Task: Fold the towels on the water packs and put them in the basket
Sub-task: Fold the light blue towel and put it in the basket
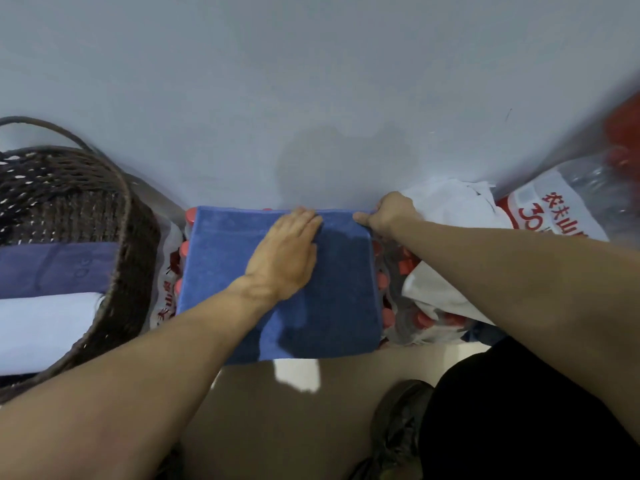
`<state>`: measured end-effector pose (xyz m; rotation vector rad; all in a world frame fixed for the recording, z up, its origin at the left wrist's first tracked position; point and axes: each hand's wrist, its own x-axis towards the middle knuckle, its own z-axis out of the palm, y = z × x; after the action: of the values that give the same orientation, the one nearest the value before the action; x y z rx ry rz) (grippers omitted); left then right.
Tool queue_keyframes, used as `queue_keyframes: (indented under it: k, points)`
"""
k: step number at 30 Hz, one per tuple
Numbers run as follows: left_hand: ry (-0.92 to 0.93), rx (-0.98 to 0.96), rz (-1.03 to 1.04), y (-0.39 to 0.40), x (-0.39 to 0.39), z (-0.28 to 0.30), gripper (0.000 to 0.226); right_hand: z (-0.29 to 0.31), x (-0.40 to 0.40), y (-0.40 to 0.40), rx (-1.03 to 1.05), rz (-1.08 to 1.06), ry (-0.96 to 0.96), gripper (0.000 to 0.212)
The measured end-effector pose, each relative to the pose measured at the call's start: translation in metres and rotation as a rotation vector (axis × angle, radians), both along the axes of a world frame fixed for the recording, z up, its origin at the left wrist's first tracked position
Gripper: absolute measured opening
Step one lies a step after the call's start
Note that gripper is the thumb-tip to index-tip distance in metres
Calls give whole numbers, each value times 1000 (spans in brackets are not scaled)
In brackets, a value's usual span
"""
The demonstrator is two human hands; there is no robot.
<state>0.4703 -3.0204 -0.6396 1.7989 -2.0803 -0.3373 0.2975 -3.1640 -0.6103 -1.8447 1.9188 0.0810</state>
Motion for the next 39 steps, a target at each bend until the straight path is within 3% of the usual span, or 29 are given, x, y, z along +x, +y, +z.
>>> queue_keyframes:
  k: [5,9,13,16,22,27,30,34,37,39]
  points:
    - [-151,189,-113,-23,-37,-19,61,7,-10,26,27,110,79,60]
    - [-197,227,-59,-24,-45,-30,63,10,-25,61,174,151,-164,43]
    - [-228,216,-34,-22,-49,-34,63,4,-47,96,212,215,-87,64]
    - [-243,196,-24,-19,-50,-34,63,-1,-60,115,107,228,-61,70]
    - [-212,154,-11,-19,-50,-36,64,-11,-70,127,51,227,-86,41]
    - [-268,337,-55,-32,-50,-13,67,-13,-69,121,140,233,-113,31]
    - [-79,214,-35,-22,-47,19,60,-10,-67,118,166,233,-75,34]
    - [246,-114,208,59,-20,38,21,-4,-67,120,133,285,8,40]
    - [382,43,360,126,9,28,4,11,-62,118,-28,343,11,47]
    - [460,261,488,159,32,14,17,27,-48,114,-118,388,-73,42]
